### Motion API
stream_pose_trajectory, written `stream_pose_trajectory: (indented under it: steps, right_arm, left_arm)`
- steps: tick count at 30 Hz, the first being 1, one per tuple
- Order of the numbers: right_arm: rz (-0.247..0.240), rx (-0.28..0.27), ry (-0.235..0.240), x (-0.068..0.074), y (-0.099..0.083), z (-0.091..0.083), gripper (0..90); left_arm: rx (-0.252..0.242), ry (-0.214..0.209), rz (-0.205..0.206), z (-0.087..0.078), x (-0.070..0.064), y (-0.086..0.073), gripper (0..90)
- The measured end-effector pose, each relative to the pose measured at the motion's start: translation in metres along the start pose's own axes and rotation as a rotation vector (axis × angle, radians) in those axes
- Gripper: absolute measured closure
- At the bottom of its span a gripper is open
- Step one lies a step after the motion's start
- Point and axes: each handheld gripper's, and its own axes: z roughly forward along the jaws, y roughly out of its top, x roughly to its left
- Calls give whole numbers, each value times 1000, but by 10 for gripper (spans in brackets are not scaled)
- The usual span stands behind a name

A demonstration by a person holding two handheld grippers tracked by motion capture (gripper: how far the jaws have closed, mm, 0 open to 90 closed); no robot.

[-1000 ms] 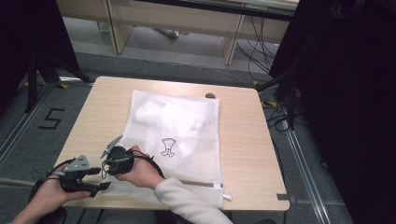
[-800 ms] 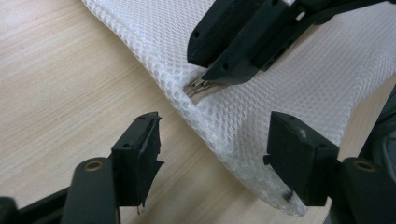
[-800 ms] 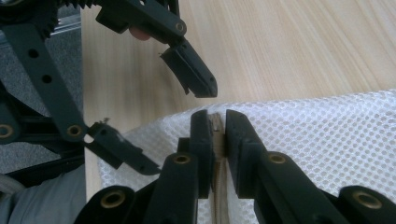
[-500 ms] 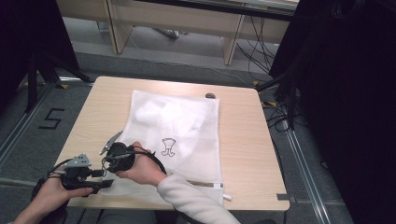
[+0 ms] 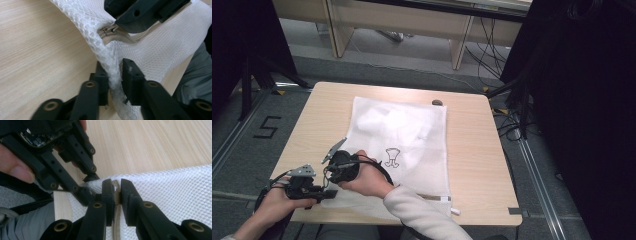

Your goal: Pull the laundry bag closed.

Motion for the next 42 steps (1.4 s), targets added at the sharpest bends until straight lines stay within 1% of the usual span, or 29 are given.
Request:
stream_pose_trajectory:
  steps: [1, 2, 4, 5, 6, 8, 9, 10, 12, 13, 14, 16, 18, 21, 22, 24, 25, 27, 28, 30, 31, 32, 33, 34, 36, 38, 40, 41, 42]
  right_arm:
    - [9, 5, -8, 0, -1, -1, 822]
    - [-4, -2, -10, -1, -2, -1, 822]
    - [-2, 16, -5, -1, -6, -4, 822]
    - [-6, 20, -9, -1, -9, -5, 823]
    - [-26, 29, -9, -3, -11, -7, 823]
    - [9, 55, -7, -1, -15, -10, 823]
    - [-3, 59, -13, -2, -17, -10, 823]
    - [35, 60, -3, 0, -18, -12, 823]
    - [-3, 44, 16, -2, -22, -12, 824]
    - [17, 47, 14, -2, -23, -13, 824]
    - [5, 42, 13, -2, -25, -12, 824]
    - [-3, 50, 6, -3, -29, -12, 824]
    - [15, 43, 16, -2, -30, -12, 824]
    - [-1, 58, 8, -4, -34, -10, 824]
    - [28, 67, 12, -2, -35, -10, 824]
    - [21, 75, 4, -3, -36, -11, 824]
    - [55, 68, 12, -1, -39, -9, 824]
    - [48, 68, 15, -1, -41, -7, 824]
    - [27, 94, 2, -3, -42, -7, 824]
    - [19, 76, 11, -3, -43, -5, 824]
    - [12, 89, 3, -4, -44, -5, 824]
    - [12, 89, 3, -4, -44, -5, 824]
    - [34, 105, 2, -3, -45, -6, 824]
    - [55, 92, 15, -2, -45, -5, 824]
    - [35, 104, 3, -4, -46, -6, 824]
    - [46, 111, -3, -2, -47, -6, 824]
    - [11, 103, 1, -4, -47, -5, 824]
    - [34, 109, -9, -3, -47, -7, 824]
    - [34, 109, -9, -3, -47, -7, 824]
  left_arm:
    - [-3, 9, 2, -1, 0, 1, 815]
    - [-36, 15, -4, 0, -1, 1, 829]
    - [-24, 22, -14, -2, -1, 2, 848]
    - [-19, 8, -33, -2, -1, 2, 852]
    - [-26, 9, -38, -2, -2, 3, 853]
    - [-34, -5, -47, -2, -4, 4, 856]
    - [-39, -6, -49, -3, -5, 4, 857]
    - [-44, -10, -50, -3, -6, 5, 858]
    - [-48, -1, -47, -3, -7, 5, 859]
    - [-44, -9, -51, -4, -7, 5, 860]
    - [-47, -14, -57, -5, -7, 5, 860]
    - [-53, -21, -57, -7, -5, 5, 860]
    - [-56, -18, -54, -6, -5, 5, 860]
    - [-50, -18, -41, -7, -6, 5, 860]
    - [-55, -17, -45, -8, -6, 5, 859]
    - [-51, -23, -46, -8, -6, 5, 859]
    - [-53, -15, -43, -8, -6, 5, 859]
    - [-48, -15, -38, -8, -7, 5, 859]
    - [-54, -7, -37, -8, -8, 5, 859]
    - [-53, -6, -33, -9, -7, 5, 860]
    - [-77, -1, -37, -9, -8, 5, 859]
    - [-77, -1, -37, -9, -8, 5, 860]
    - [-52, -13, -31, -11, -7, 6, 860]
    - [-56, -10, -34, -11, -7, 6, 860]
    - [-53, -9, -34, -11, -7, 6, 859]
    - [-59, -9, -28, -11, -8, 6, 860]
    - [-77, 1, -25, -11, -9, 5, 859]
    - [-77, 1, -25, -11, -9, 5, 859]
    - [-62, -9, -26, -12, -8, 6, 859]
